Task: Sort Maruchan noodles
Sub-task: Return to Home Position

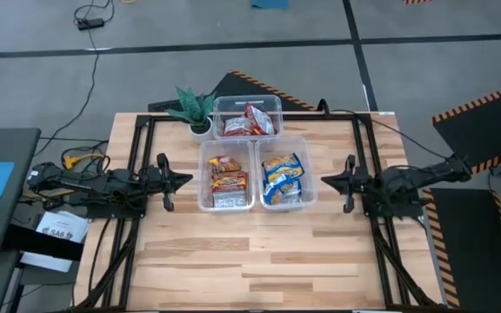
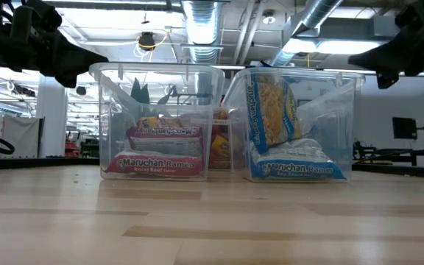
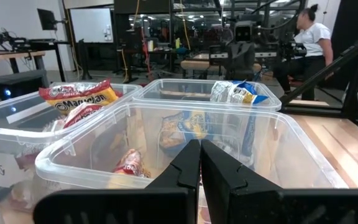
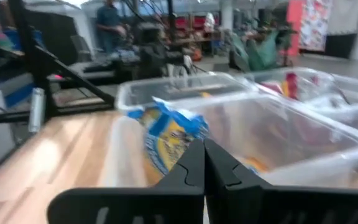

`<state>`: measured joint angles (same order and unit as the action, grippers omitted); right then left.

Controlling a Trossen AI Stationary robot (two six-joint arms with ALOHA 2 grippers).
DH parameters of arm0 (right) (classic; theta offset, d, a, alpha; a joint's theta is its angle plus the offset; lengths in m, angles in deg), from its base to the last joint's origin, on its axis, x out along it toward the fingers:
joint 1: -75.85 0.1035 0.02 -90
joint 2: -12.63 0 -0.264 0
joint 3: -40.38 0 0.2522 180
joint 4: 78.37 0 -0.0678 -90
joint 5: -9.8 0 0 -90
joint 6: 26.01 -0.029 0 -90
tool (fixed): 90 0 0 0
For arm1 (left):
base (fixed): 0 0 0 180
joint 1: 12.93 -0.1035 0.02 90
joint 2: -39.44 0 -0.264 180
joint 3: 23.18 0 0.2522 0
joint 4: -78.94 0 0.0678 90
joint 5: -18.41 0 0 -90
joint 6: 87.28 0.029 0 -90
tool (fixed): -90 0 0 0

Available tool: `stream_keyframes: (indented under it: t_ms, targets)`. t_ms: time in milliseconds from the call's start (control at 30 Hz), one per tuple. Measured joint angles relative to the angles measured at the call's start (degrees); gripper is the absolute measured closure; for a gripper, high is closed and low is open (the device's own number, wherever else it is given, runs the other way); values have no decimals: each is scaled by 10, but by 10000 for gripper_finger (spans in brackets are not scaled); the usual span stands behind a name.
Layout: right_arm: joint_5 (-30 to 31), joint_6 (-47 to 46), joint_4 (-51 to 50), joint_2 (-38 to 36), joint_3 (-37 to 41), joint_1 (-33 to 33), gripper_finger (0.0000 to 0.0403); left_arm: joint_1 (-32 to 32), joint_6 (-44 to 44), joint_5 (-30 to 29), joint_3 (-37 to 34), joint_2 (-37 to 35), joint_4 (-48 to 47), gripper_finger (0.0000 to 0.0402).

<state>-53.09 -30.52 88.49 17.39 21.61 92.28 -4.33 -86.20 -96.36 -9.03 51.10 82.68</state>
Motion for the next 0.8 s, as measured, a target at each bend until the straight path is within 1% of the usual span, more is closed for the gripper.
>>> stream_keyframes:
  t_ms: [100,267,367,433,533,667,800]
  targets:
    - [-4,-15,-20,0,0,-33,392,0,0,0,0,0,0,401]
    - [-59,-13,-26,0,0,-81,392,0,-1,1,0,0,0,401]
    - [-74,-12,-38,0,0,-107,392,0,-2,1,0,0,0,401]
    - [-81,-10,-24,0,7,-123,392,0,-2,1,0,0,0,401]
    - [-113,-1,24,1,41,-145,392,0,-2,1,0,0,-1,401]
    - [-149,0,30,14,45,-169,392,0,-2,2,0,0,-2,401]
    - [-154,3,30,11,45,-178,392,0,0,3,0,0,-2,401]
